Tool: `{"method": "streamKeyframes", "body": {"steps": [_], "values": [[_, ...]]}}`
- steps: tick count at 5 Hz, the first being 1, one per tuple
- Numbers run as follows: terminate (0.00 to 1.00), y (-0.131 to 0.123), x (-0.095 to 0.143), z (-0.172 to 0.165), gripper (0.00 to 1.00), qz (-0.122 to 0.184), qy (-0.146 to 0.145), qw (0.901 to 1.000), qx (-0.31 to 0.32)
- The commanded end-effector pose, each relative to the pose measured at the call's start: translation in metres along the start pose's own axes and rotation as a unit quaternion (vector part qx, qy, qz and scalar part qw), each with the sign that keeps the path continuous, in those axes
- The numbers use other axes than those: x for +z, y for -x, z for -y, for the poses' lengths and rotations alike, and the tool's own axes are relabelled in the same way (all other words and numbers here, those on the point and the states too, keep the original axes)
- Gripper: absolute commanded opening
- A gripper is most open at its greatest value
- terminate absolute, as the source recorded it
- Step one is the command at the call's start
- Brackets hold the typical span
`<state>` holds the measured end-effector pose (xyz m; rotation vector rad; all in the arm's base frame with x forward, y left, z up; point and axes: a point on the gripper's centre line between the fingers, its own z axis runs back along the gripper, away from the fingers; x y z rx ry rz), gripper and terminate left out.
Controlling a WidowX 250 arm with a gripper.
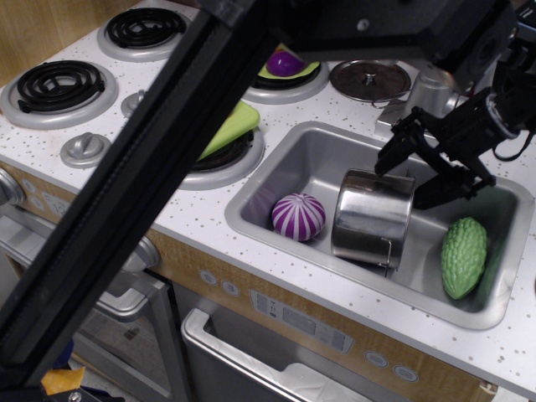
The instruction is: Flip pot upright in sink
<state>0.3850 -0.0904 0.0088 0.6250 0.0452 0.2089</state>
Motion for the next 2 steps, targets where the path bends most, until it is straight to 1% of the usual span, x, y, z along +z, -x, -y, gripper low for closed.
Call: {"method": "streamKeyframes", "body": {"steps": [1,2], "values": [[0.0,-0.0061,0.019,-0.019,0.0,0.022,0.009,0.9996,0.014],[0.0,-0.0062,0.0137,-0.0233,0.0,0.022,0.027,0.9993,0.015]]}}
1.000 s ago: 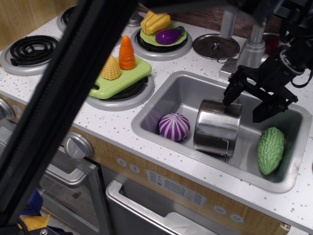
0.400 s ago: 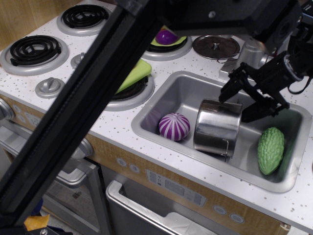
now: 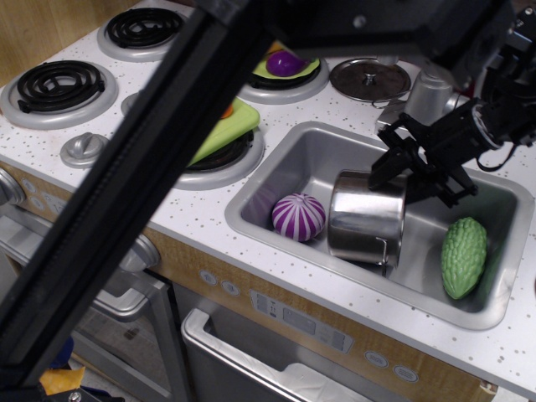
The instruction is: Flip pot upright in sink
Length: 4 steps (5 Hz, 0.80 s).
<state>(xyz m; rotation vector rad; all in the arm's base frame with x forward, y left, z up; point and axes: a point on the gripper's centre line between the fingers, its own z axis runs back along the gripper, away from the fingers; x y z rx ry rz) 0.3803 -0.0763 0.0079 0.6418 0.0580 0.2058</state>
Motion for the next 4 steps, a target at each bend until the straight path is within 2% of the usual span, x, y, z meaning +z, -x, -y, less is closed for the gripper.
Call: {"method": "streamKeyframes", "body": {"steps": [1,2,3,4], "values": [[0.0,-0.008,0.02,-0.016,0.0,0.029,0.065,0.9971,0.026],[0.0,-0.006,0.012,-0.024,0.0,0.077,0.118,0.9899,0.014],[0.0,-0.004,0.009,-0.027,0.0,0.091,0.145,0.9853,0.008],[0.0,-0.002,0.002,-0.028,0.0,0.092,0.19,0.9773,0.016]]}}
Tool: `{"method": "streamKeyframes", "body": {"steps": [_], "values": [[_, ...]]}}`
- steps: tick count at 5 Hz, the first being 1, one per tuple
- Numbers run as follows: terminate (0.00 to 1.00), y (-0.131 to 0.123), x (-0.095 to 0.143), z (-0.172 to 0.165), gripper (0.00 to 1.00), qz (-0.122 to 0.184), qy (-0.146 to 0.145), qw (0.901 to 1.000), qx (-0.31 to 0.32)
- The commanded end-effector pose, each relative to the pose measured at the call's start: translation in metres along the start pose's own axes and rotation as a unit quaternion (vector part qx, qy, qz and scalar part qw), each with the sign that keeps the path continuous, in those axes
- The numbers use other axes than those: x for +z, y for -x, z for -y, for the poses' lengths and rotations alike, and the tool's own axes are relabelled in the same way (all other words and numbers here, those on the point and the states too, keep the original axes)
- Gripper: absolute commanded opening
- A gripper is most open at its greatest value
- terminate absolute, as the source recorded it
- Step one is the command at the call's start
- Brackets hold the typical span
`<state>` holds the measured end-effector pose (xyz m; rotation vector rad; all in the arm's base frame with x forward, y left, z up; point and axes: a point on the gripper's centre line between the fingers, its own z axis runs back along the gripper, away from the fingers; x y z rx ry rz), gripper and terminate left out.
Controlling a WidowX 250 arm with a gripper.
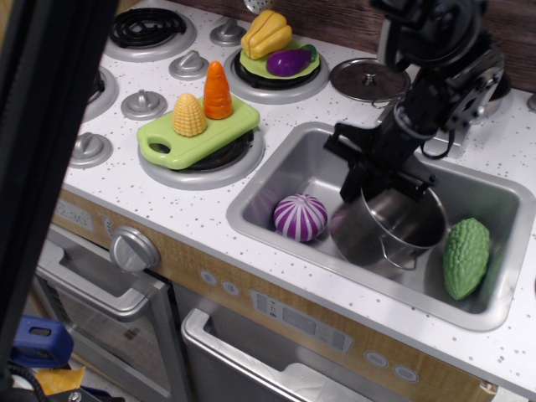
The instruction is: Flip pot upright in sink
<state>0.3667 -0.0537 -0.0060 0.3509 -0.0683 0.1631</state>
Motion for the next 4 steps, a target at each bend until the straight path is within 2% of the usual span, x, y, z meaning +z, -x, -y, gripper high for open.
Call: {"method": "streamKeyframes", "body": {"steps": [1,2,3,4], "values": [[0.0,-0.0148,0.023,-0.008,0.0,0.039,0.07,0.9965,0.027],[0.0,-0.0139,0.0204,-0.0092,0.0,0.043,0.093,0.9943,0.028],[0.0,-0.0139,0.0204,-0.0092,1.0,0.043,0.093,0.9943,0.028],[1.0,-0.0139,0.0204,-0.0092,1.0,0.043,0.093,0.9943,0.028]]}}
